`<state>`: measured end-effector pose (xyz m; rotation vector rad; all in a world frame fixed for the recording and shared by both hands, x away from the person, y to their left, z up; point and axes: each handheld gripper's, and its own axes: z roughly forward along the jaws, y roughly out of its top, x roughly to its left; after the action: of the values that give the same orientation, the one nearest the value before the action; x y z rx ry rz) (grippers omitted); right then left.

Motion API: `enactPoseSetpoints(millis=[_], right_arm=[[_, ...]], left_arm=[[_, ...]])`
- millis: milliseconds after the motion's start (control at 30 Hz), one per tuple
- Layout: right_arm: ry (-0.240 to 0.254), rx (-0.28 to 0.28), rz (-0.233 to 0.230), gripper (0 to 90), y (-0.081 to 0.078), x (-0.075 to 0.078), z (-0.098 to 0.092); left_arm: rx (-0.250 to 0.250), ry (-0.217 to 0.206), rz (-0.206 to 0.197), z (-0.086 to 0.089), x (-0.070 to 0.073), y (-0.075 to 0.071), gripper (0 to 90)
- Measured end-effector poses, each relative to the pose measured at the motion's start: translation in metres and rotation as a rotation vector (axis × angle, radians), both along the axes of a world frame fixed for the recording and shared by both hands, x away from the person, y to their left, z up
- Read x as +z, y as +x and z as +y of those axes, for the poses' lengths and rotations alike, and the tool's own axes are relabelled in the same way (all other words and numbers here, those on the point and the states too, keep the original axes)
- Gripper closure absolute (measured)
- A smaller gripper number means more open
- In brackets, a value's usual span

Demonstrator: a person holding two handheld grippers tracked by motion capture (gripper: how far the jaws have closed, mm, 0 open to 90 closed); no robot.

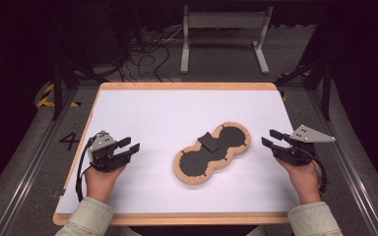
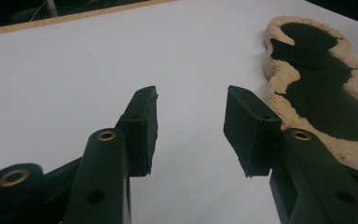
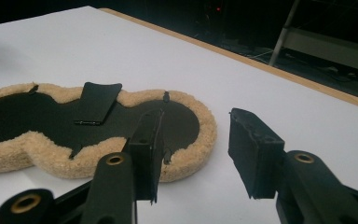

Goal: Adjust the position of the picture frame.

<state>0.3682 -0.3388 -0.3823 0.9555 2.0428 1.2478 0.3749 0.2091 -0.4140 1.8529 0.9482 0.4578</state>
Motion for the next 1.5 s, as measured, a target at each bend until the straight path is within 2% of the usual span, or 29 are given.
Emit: enactPoseSetpoints(millis=[400, 500, 533, 567, 633, 733, 867, 933, 1000, 1067, 1200, 1333, 1500], right_arm=[[-0.008, -0.007, 0.002, 55.4, -0.003, 0.001, -0.002], [-0.012, -0.006, -0.001, 56.2, -0.006, 0.002, -0.004], [-0.017, -0.010, -0.001, 56.3, -0.008, 0.002, -0.004], [-0.016, -0.010, -0.002, 56.2, -0.009, 0.002, -0.005], [-0.014, -0.018, -0.005, 55.7, -0.013, 0.003, -0.008], [-0.005, -0.028, -0.001, 55.3, -0.018, 0.003, -0.012], [-0.006, -0.043, 0.003, 54.5, -0.024, 0.003, -0.016], [-0.005, -0.050, 0.009, 54.4, -0.026, 0.003, -0.018], [-0.002, -0.056, 0.018, 54.3, -0.028, 0.001, -0.020], [-0.009, -0.059, 0.020, 54.3, -0.030, 0.000, -0.021], [-0.009, -0.071, 0.028, 54.2, -0.035, 0.000, -0.024], [-0.012, -0.073, 0.027, 53.9, -0.038, -0.001, -0.026], [-0.014, -0.078, 0.030, 53.5, -0.041, -0.001, -0.027]], left_arm=[[-0.026, -0.021, 0.017, -0.006, 0.003, 0.004, 59.3], [-0.054, 0.001, 0.019, -0.014, 0.006, 0.006, 68.2], [-0.071, 0.010, 0.017, -0.018, 0.007, 0.007, 72.7], [-0.090, 0.013, 0.015, -0.021, 0.008, 0.007, 81.4], [-0.117, 0.014, 0.013, -0.028, 0.010, 0.009, 89.7], [-0.139, 0.009, 0.032, -0.036, 0.013, 0.013, 89.9], [-0.156, 0.036, 0.038, -0.047, 0.012, 0.017, 89.9], [-0.168, 0.053, 0.055, -0.055, 0.011, 0.023, 89.9], [-0.186, 0.051, 0.081, -0.064, 0.008, 0.028, 89.9], [-0.201, 0.059, 0.089, -0.071, 0.006, 0.032, 89.9], [-0.235, 0.085, 0.124, -0.088, -0.002, 0.041, 89.9], [-0.243, 0.089, 0.163, -0.101, -0.013, 0.050, 89.9], [-0.253, 0.138, 0.207, -0.113, -0.026, 0.057, 89.8]])
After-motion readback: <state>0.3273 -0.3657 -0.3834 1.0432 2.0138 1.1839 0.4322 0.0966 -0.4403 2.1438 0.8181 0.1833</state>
